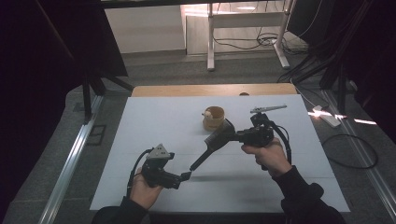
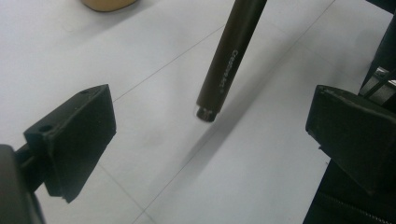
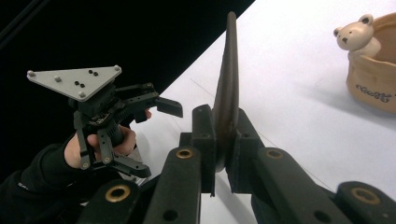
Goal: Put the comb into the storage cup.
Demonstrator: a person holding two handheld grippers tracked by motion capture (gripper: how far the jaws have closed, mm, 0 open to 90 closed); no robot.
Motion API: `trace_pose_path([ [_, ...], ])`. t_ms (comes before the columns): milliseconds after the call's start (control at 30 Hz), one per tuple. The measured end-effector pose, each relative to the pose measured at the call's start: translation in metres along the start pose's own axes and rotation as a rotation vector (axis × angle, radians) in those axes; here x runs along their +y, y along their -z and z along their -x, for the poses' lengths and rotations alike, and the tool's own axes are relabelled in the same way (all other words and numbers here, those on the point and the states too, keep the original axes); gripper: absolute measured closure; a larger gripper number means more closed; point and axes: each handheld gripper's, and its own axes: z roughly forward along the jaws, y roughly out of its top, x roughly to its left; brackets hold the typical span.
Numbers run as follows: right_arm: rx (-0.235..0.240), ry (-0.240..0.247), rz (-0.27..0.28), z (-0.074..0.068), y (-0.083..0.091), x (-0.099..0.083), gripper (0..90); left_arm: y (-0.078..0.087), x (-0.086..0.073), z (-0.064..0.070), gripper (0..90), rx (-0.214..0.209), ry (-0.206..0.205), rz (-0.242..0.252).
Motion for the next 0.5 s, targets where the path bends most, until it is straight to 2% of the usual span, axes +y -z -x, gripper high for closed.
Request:
trace_pose_path([
  [367, -0.022, 0.006, 0.013, 0.003, 0.004, 0.001, 84.3, 0.011, -0.008, -0.005, 2.0, -0.001, -0.027, -0.006],
  [500, -0.029, 0.008, 0.018, 0.005, 0.005, 0.002, 84.3, 0.015, -0.011, -0.006, 2.0, -0.014, -0.022, 0.001],
])
